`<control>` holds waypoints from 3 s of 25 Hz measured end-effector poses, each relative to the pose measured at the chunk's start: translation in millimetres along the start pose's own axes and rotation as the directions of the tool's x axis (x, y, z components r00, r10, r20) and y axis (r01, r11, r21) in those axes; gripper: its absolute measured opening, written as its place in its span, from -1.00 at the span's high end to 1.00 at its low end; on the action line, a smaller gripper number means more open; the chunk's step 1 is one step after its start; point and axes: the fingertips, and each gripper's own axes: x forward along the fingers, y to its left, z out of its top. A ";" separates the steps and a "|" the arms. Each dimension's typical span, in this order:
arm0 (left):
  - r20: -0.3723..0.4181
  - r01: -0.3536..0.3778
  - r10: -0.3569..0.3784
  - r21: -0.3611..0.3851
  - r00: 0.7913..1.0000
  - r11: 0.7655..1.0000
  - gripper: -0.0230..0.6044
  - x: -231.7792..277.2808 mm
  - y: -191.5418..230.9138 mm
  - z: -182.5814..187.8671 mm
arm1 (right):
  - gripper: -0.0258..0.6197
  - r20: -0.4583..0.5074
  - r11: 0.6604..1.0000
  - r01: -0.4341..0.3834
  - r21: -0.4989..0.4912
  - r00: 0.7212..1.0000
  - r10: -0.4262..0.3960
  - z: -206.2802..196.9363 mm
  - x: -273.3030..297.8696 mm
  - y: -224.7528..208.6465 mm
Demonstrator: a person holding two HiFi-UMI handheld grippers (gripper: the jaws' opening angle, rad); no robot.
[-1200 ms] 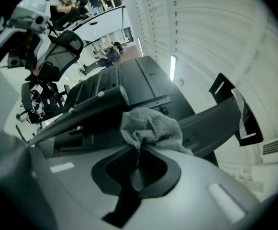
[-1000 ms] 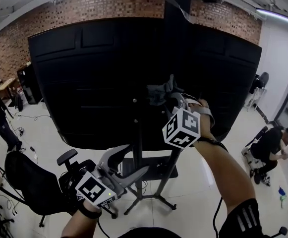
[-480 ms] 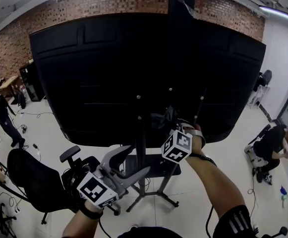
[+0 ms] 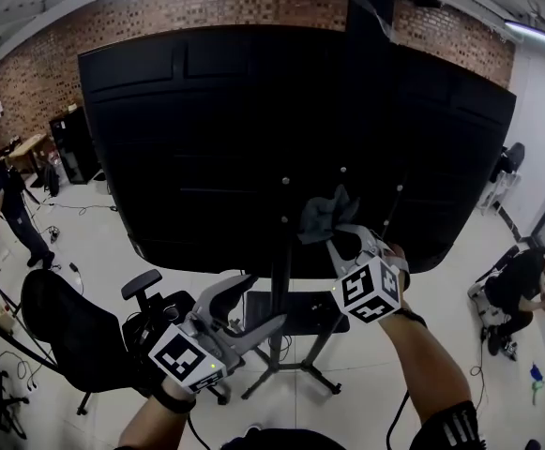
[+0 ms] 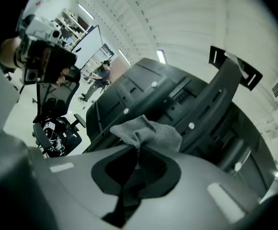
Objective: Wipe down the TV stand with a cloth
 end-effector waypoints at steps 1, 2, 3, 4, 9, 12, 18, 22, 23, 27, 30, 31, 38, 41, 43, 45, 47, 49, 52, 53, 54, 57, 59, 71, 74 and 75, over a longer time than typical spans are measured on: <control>0.002 -0.006 0.006 0.002 1.000 1.000 -0.08 -2.9 1.2 1.4 | 0.87 0.030 1.000 0.008 -0.005 1.000 -0.008 13.9 -8.2 -2.4; 0.004 -0.012 0.012 0.006 1.000 1.000 -0.08 -5.9 2.3 3.1 | 0.87 0.060 1.000 0.014 -0.011 0.998 -0.013 28.3 -16.5 -3.9; 0.005 -0.017 0.017 0.009 1.000 1.000 -0.08 -8.8 3.4 5.0 | 0.87 0.092 1.000 0.018 -0.018 0.996 -0.017 43.4 -24.7 -4.6; 0.006 -0.022 0.022 0.012 1.000 1.000 -0.08 -11.7 4.5 7.1 | 0.87 0.123 0.999 0.020 -0.026 0.992 -0.017 59.1 -32.3 -4.3; 0.021 -0.046 0.045 0.029 0.999 0.999 -0.08 -30.2 6.9 19.5 | 0.87 0.255 0.998 -0.015 -0.056 0.967 0.029 138.3 -48.7 11.6; 0.029 -0.061 0.060 0.046 0.998 0.997 -0.08 -44.2 7.8 27.0 | 0.87 0.293 0.997 -0.030 -0.068 0.955 0.049 173.8 -36.4 21.2; 0.033 -0.094 0.092 0.067 0.995 0.993 -0.08 -71.4 17.2 36.3 | 0.87 0.281 0.994 -0.079 -0.077 0.955 0.098 223.9 19.8 43.4; 0.040 -0.120 0.117 0.076 0.992 0.990 -0.08 -91.5 25.6 39.6 | 0.87 0.224 0.987 -0.056 -0.149 0.971 0.089 243.5 66.3 59.4; 0.037 -0.128 0.126 0.072 0.991 0.989 -0.08 -96.2 28.0 38.9 | 0.87 0.204 0.981 -0.038 -0.189 0.976 0.077 246.5 77.5 62.9; 0.026 -0.152 0.151 0.057 0.988 0.987 -0.08 -110.5 36.8 35.5 | 0.87 0.130 0.947 0.005 -0.320 0.991 0.039 253.9 116.1 73.0; 0.024 -0.155 0.154 0.060 0.988 0.986 -0.08 -116.1 38.6 33.6 | 0.87 0.075 0.926 0.005 -0.378 0.997 0.025 251.4 136.3 77.6; 0.023 -0.157 0.156 0.057 0.988 0.986 -0.08 -117.0 39.0 33.0 | 0.87 0.056 0.920 0.003 -0.391 0.998 0.020 248.2 140.8 77.6; 0.027 -0.132 0.132 0.032 0.991 0.991 -0.08 -111.4 42.2 29.5 | 0.87 -0.043 0.899 0.014 -0.437 0.998 -0.036 207.8 141.7 59.4; 0.030 -0.102 0.101 0.026 0.994 0.994 -0.08 -98.2 39.2 27.3 | 0.87 -0.060 0.889 0.033 -0.456 0.996 -0.068 192.6 130.5 48.7; 0.032 -0.073 0.072 0.027 0.997 0.997 -0.08 -87.9 36.0 25.9 | 0.87 -0.071 0.889 0.042 -0.457 0.994 -0.084 184.2 121.1 41.0; 0.033 -0.047 0.046 0.023 0.998 0.999 -0.08 -76.9 32.1 24.7 | 0.87 -0.076 0.894 0.049 -0.444 0.993 -0.092 178.6 111.2 33.6; 0.035 -0.025 0.024 0.018 0.999 1.000 -0.08 -65.9 27.3 24.0 | 0.87 -0.078 0.901 0.051 -0.431 0.993 -0.093 174.3 101.7 28.1; 0.040 -0.002 0.002 0.017 0.999 1.000 -0.08 -56.9 21.4 22.9 | 0.87 -0.076 0.903 0.052 -0.426 0.993 -0.093 170.4 92.1 26.1; 0.041 0.017 -0.018 0.015 0.999 1.000 -0.08 -47.3 14.7 19.7 | 0.87 -0.032 0.922 0.054 -0.382 0.997 -0.071 173.2 73.0 26.9; 0.041 0.020 -0.020 0.014 0.999 1.000 -0.08 -44.5 13.6 19.1 | 0.87 -0.005 0.935 0.049 -0.351 0.999 -0.054 175.8 64.9 26.7; 0.041 0.022 -0.022 0.013 0.999 1.000 -0.08 -41.8 12.6 19.1 | 0.87 0.028 0.949 0.040 -0.312 0.999 -0.033 178.7 55.3 26.2; 0.045 0.028 -0.029 0.015 0.999 0.999 -0.08 -34.7 7.3 21.2 | 0.87 0.142 0.977 0.032 -0.213 0.990 -0.002 184.6 16.2 19.9; 0.046 0.032 -0.033 0.020 0.998 0.999 -0.08 -30.7 3.7 23.0 | 0.87 0.200 0.979 0.065 -0.191 0.979 -0.026 181.9 -13.6 10.0; 0.047 0.089 -0.091 0.038 0.995 0.995 -0.08 13.0 -36.6 23.6 | 0.87 0.130 0.973 0.228 0.031 0.965 -0.230 40.4 -136.1 -100.3; 0.041 0.101 -0.102 0.038 0.994 0.994 -0.08 26.0 -47.4 22.6 | 0.87 0.101 0.968 0.242 0.063 0.964 -0.248 4.3 -143.4 -120.3; 0.039 0.103 -0.104 0.038 0.994 0.994 -0.08 30.4 -50.4 22.7 | 0.87 0.096 0.968 0.243 0.067 0.964 -0.248 -5.8 -142.2 -125.1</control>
